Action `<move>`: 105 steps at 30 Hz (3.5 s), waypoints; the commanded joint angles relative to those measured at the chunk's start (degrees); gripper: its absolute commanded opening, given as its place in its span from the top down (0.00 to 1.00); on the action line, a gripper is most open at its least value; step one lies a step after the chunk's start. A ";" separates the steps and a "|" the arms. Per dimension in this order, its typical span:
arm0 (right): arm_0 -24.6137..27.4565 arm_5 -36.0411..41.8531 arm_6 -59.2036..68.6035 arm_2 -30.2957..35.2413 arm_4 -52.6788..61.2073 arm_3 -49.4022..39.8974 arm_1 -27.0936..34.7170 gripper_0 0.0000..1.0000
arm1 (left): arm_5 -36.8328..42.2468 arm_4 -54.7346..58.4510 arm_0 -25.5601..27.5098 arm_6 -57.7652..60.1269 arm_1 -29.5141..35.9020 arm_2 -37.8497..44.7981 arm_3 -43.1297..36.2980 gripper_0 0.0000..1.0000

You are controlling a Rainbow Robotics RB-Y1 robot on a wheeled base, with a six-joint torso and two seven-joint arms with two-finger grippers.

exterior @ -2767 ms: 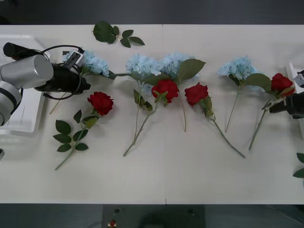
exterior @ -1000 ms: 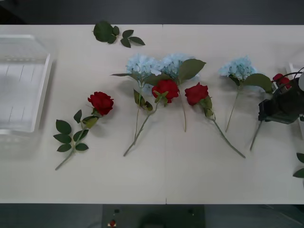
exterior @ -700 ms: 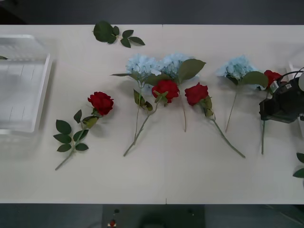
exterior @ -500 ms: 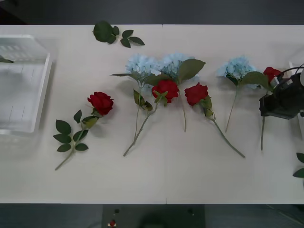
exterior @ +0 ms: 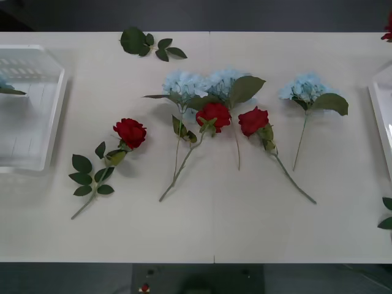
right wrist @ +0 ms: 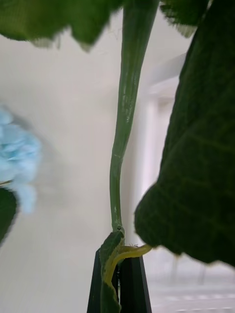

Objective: Put the red flowers into the right box and the blue flowers into the left box

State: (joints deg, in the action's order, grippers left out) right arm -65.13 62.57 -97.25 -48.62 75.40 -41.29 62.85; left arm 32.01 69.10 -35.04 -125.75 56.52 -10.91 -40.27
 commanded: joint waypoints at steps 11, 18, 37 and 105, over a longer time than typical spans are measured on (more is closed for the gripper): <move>7.48 -22.14 1.54 -2.53 -13.62 11.14 -1.33 1.00 | 6.31 7.37 -0.38 1.39 2.37 -2.37 -2.88 0.46; 11.17 -30.93 6.99 -2.53 -17.92 16.06 -4.05 1.00 | 21.08 12.38 -1.52 1.91 7.47 -0.70 -10.00 0.38; 11.61 -32.07 9.89 -6.40 -22.41 17.82 -5.19 0.00 | 53.07 -0.63 -2.75 28.81 5.71 0.62 -42.70 0.00; 3.17 -10.01 21.31 1.33 -5.09 -0.72 -22.51 1.00 | 19.15 -37.45 6.65 42.96 -20.57 -15.11 -42.08 1.00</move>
State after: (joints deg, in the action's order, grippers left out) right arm -59.51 52.32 -74.32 -47.32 70.95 -42.13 39.02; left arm 50.71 29.12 -28.51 -85.08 31.29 -25.96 -79.63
